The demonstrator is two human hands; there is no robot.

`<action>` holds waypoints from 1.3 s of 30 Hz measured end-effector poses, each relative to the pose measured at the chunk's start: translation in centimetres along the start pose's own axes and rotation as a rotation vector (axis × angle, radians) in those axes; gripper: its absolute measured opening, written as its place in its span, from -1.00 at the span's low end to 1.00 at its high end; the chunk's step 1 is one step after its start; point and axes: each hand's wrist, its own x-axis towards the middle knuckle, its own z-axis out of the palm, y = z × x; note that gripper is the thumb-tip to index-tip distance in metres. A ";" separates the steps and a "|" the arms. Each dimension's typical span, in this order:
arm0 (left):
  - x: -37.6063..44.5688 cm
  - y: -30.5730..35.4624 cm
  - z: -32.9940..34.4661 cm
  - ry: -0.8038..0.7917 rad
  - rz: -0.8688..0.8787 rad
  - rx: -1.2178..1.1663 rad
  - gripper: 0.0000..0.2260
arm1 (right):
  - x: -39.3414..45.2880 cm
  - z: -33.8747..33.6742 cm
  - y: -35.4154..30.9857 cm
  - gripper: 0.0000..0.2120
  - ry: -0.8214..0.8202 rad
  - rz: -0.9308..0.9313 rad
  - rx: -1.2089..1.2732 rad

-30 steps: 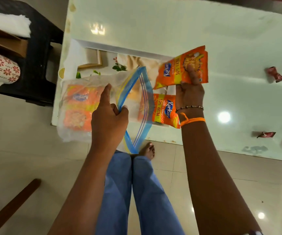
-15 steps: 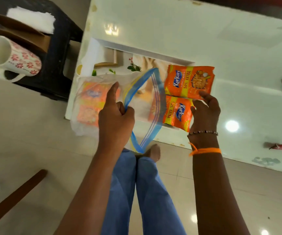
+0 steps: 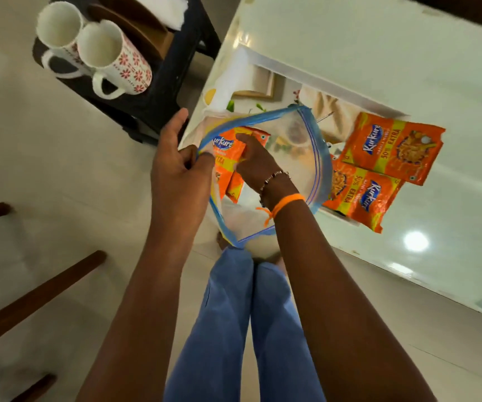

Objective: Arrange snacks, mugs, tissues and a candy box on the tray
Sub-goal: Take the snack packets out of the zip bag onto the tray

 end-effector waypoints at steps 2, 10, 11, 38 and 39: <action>-0.1 -0.1 -0.1 -0.026 -0.002 0.026 -0.51 | 1.1 1.4 -0.1 -0.53 -0.034 0.039 -0.008; -0.2 -0.2 0.8 -0.086 0.051 0.034 -0.44 | -1.5 -0.1 -0.5 -0.74 0.083 0.023 -0.007; -0.1 -0.2 1.1 -0.088 0.055 0.038 -0.43 | -2.5 -1.0 -0.4 -0.75 0.127 0.021 0.077; -0.5 -1.3 5.7 -0.174 0.064 0.471 -0.48 | 3.5 -16.6 4.5 -0.80 0.808 -0.063 0.333; -0.4 -1.5 5.3 -0.173 0.060 0.452 -0.49 | 4.5 -16.2 4.7 -0.77 0.770 -0.049 0.341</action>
